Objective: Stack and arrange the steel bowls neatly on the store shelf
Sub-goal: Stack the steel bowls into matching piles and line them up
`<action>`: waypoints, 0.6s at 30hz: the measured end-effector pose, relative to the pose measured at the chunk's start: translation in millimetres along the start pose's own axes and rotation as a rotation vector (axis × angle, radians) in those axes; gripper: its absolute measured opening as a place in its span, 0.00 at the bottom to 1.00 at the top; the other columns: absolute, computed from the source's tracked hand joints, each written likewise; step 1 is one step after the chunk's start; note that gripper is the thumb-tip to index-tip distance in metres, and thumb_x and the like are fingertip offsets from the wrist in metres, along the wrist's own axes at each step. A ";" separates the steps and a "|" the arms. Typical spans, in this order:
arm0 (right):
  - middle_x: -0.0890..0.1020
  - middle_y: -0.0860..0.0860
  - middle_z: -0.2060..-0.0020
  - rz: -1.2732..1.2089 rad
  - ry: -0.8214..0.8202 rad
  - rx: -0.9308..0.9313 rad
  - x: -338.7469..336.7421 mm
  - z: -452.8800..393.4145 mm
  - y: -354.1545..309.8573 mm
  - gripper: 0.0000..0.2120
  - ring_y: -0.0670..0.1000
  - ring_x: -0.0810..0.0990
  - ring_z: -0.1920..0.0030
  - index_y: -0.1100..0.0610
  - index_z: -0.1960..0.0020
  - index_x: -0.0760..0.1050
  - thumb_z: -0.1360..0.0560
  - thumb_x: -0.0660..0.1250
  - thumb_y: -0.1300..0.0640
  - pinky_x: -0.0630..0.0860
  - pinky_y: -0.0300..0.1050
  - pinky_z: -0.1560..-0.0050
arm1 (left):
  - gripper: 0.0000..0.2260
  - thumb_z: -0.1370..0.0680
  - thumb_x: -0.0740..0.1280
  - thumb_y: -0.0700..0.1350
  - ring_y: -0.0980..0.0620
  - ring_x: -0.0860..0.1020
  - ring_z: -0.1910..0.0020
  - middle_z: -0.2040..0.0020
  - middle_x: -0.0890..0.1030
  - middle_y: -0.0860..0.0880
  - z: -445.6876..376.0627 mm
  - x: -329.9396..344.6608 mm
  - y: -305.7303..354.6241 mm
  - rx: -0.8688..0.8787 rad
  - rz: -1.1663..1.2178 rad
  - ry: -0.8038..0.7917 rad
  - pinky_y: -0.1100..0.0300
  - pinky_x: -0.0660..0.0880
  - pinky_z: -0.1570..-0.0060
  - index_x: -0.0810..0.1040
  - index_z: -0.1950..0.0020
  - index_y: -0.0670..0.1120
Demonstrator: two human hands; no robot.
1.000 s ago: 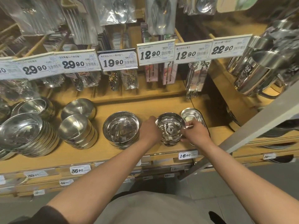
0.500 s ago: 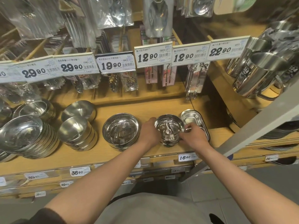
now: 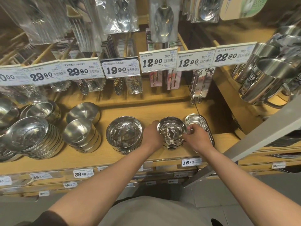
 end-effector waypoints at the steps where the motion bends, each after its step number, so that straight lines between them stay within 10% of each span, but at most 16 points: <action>1: 0.78 0.46 0.66 -0.005 -0.002 -0.003 -0.2 0.4 -0.2 0.10 0.44 0.75 0.68 0.53 0.51 0.73 0.27 0.73 0.61 0.67 0.41 0.69 | 0.24 0.24 0.64 0.30 0.44 0.79 0.41 0.38 0.82 0.43 -0.3 -0.1 -0.2 -0.003 -0.002 -0.004 0.62 0.73 0.49 0.73 0.29 0.44; 14: 0.85 0.59 0.55 -0.192 -0.021 0.072 3.4 -8.0 -5.4 0.10 0.52 0.80 0.63 0.55 0.47 0.74 0.26 0.71 0.62 0.76 0.47 0.63 | 0.26 0.22 0.63 0.32 0.41 0.80 0.41 0.36 0.80 0.41 -13.5 -4.0 10.3 -0.028 -0.036 -0.059 0.58 0.75 0.50 0.68 0.24 0.44; 18: 0.83 0.45 0.57 -0.163 -0.009 0.076 -8.2 5.2 -12.2 0.12 0.44 0.79 0.60 0.49 0.43 0.73 0.24 0.71 0.54 0.71 0.40 0.65 | 0.28 0.21 0.66 0.38 0.43 0.77 0.34 0.31 0.76 0.44 -0.2 -16.0 16.4 -0.002 -0.025 -0.099 0.61 0.73 0.48 0.64 0.21 0.44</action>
Point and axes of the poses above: each hand's wrist, its own z-axis away from the middle knuckle, its own x-axis out of the palm, y = z × x, the point moved 3 cm from there along -z, towards the middle knuckle
